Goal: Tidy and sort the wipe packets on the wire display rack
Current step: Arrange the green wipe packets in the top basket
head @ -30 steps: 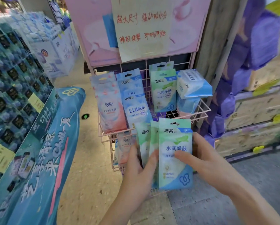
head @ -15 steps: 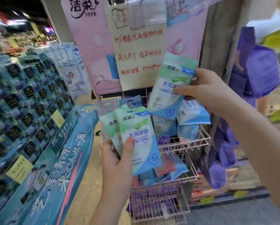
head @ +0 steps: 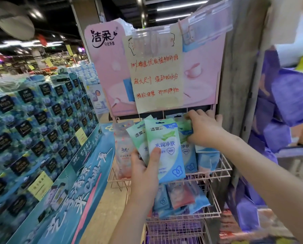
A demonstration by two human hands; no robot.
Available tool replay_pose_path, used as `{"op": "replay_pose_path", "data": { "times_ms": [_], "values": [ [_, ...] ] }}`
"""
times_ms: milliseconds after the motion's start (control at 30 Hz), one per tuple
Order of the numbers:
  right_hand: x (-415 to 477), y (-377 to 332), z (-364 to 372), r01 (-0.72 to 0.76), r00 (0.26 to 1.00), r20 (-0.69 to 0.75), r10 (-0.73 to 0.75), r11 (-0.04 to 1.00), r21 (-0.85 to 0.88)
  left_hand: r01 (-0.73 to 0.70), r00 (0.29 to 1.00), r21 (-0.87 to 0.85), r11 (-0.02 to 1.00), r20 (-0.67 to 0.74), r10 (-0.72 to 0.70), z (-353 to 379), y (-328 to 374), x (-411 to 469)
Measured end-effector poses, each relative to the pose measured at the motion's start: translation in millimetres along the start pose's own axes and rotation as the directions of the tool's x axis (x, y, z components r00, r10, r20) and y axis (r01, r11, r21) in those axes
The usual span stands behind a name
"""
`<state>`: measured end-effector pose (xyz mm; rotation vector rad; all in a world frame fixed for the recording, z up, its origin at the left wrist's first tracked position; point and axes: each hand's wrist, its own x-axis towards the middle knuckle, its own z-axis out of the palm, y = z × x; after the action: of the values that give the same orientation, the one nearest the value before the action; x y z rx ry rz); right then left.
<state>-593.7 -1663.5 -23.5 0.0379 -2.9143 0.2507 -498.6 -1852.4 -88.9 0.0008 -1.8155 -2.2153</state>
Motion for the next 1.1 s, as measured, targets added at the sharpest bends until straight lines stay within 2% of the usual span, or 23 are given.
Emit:
{"op": "replay_pose_path", "data": {
  "times_ms": [33, 100, 167, 233, 333, 467, 533, 600, 700, 800, 867, 1000, 1033, 1100],
  "values": [
    [0.2, 2.6, -3.5, 0.011, 1.0, 0.026, -0.012, 0.999, 0.045, 0.009, 1.0, -0.006, 1.0, 0.011, -0.009, 4.3, -1.5, 2.6],
    [-1.8, 8.0, -14.5, 0.042, 0.998, 0.039, -0.052, 0.97, 0.238, 0.027, 0.999, -0.007, 1.0, 0.023, -0.027, 12.1, -4.7, 7.6],
    [-6.4, 11.9, -24.4, 0.13, 0.991, -0.034, -0.128, 0.889, 0.439, 0.052, 0.998, -0.025, 0.998, 0.033, -0.051, 19.7, -6.8, 12.7],
    [-14.8, 13.1, -32.1, 0.236, 0.969, -0.054, -0.242, 0.836, 0.496, 0.076, 0.996, -0.058, 0.995, 0.04, -0.073, 25.6, -7.9, 18.2],
    [-27.5, 14.3, -34.9, 0.224, 0.948, 0.031, -0.316, 0.733, 0.642, 0.048, 0.997, -0.052, 0.998, 0.064, -0.044, 30.0, -4.4, 24.5],
    [-30.6, 15.4, -30.0, 0.248, 0.954, -0.032, -0.298, 0.725, 0.642, 0.016, 0.996, 0.019, 1.0, 0.084, -0.017, 31.5, -0.5, 27.9],
    [-27.3, 19.2, -29.0, 0.217, 0.967, -0.061, -0.245, 0.678, 0.702, -0.001, 0.997, 0.058, 0.998, 0.082, -0.004, 31.3, 4.1, 26.6],
    [-21.8, 26.2, -29.9, 0.175, 0.982, -0.078, -0.173, 0.674, 0.717, -0.01, 0.999, 0.05, 0.999, 0.031, 0.008, 25.3, 6.1, 29.3],
    [-19.2, 26.6, -35.9, 0.128, 0.989, -0.033, -0.141, 0.742, 0.658, -0.016, 0.99, -0.054, 0.998, -0.14, 0.009, 9.6, 18.2, 32.4],
    [-21.8, 9.5, -30.8, 0.168, 0.986, -0.064, -0.155, 0.894, 0.415, -0.029, 0.984, -0.079, 0.996, -0.177, 0.014, -4.4, 28.5, 35.5],
    [-23.3, -2.4, -21.1, 0.188, 0.98, -0.117, -0.164, 0.952, 0.242, 0.029, 0.993, -0.086, 0.996, -0.109, -0.038, -4.8, 29.1, 33.4],
    [-23.5, -5.4, -4.6, 0.158, 0.985, -0.064, -0.161, 0.986, -0.052, 0.13, 0.991, -0.107, 0.986, 0.059, -0.124, 8.1, 17.7, 28.0],
    [-22.9, -3.0, -3.0, 0.144, 0.987, -0.063, -0.149, 0.986, -0.081, 0.141, 0.988, -0.082, 0.987, 0.08, -0.135, 11.5, 12.7, 27.6],
    [-20.3, 2.5, -4.6, 0.113, 0.991, -0.072, -0.114, 0.993, -0.016, 0.155, 0.981, -0.037, 0.987, 0.123, -0.15, 20.0, 4.4, 24.9]
  ]
}}
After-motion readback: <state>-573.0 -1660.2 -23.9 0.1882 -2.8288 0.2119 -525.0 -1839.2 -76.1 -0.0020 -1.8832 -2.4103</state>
